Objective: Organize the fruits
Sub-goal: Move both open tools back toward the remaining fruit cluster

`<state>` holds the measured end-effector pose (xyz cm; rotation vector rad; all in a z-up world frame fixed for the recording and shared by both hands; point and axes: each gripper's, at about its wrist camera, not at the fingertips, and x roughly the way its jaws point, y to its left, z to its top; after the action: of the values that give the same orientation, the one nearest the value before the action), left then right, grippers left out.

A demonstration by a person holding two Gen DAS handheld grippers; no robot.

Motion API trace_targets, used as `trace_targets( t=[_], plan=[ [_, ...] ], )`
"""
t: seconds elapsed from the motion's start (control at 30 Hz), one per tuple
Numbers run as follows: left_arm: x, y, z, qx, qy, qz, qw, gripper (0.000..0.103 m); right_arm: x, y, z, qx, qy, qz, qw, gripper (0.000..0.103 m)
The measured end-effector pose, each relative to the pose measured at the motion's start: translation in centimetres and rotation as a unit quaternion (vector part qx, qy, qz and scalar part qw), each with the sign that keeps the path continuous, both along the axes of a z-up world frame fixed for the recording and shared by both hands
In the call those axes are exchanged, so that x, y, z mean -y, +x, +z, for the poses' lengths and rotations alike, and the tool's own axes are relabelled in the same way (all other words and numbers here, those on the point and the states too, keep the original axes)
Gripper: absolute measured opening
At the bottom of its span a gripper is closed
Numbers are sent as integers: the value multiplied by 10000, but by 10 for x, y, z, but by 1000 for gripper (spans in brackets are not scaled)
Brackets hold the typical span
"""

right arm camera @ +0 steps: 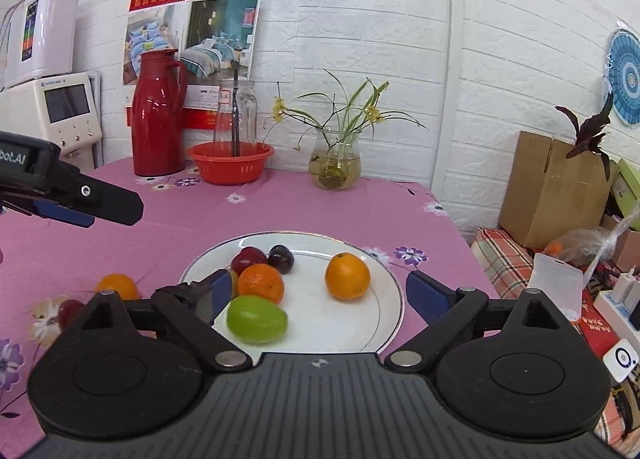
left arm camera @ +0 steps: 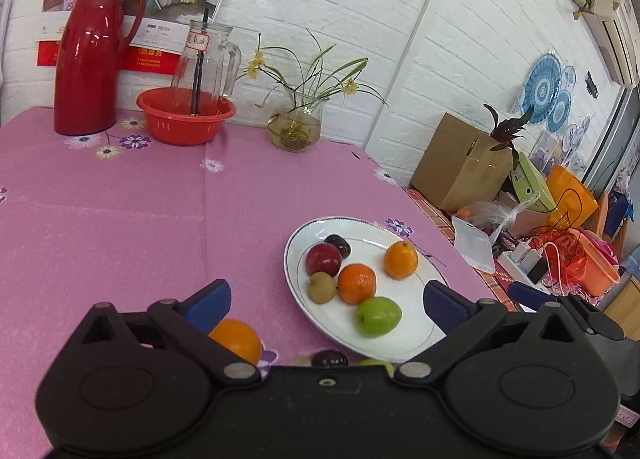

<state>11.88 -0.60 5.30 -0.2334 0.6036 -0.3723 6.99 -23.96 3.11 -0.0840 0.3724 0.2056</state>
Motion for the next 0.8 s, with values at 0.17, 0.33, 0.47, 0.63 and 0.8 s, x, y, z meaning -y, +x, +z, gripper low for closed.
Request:
trace_targets(
  t=[0.17,0.33,0.47,0.63,0.8],
  plan=[
    [-5,-33,-9,-89,-131,19,9999,103,-10,-29,-7,-83,94,139,9998,103],
    [-6,-59,-20,-161,-102,70,9998,103,-20,-47,-19,-291,183,254,9991,103],
    [-14,-75,-32,-308,-221,159,9992,103,-30,-59,-30,-462,70,398,9981,103],
    [-24,-88,-44,-522,-267,357,9976,103,-41,-68,-40,-602,-29,566,9966,103],
    [-32,-100,-51,-583,-234,538,9966,103,-47,-77,-43,-576,42,567,9967,103]
  ],
)
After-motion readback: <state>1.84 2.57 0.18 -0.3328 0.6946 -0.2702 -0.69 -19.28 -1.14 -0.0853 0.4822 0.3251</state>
